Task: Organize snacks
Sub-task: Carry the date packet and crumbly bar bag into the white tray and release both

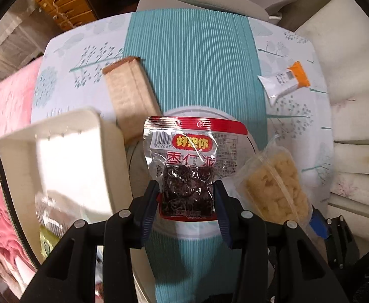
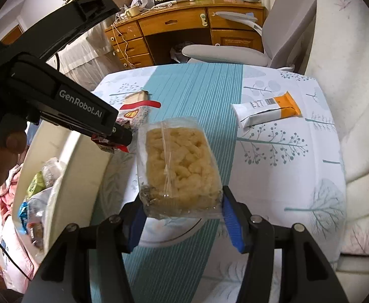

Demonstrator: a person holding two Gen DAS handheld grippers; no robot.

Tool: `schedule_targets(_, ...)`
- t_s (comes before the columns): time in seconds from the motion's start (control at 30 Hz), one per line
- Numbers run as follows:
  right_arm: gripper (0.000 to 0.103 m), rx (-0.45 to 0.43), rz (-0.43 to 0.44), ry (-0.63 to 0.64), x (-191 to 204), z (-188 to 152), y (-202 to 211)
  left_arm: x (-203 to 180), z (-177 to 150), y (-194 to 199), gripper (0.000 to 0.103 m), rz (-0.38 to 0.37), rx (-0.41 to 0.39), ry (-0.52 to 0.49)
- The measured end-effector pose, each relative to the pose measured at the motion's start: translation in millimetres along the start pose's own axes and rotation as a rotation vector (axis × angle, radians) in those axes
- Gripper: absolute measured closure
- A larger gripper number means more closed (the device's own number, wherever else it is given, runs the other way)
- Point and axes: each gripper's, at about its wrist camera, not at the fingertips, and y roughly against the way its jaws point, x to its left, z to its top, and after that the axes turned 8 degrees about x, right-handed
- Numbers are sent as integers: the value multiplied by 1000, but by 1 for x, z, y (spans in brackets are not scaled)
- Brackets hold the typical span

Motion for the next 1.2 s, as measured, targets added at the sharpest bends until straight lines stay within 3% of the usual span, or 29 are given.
schedule_targets(0.17, 48, -17, 15, -18, 12, -7, 23, -3, -36, 23, 61, -29, -48, 13)
schedule_targets(0.47, 48, -43, 31, -31, 43, -16, 52, 34, -82, 49, 61, -108, -118, 37)
schedule_targets(0.8, 48, -68, 38, -88, 98, -27, 65, 102, -132, 57, 61, -168, -169, 6)
schedule_targets(1.2, 48, -94, 30, -137, 166, -43, 66, 174, -167, 54, 61, -226, -215, -32)
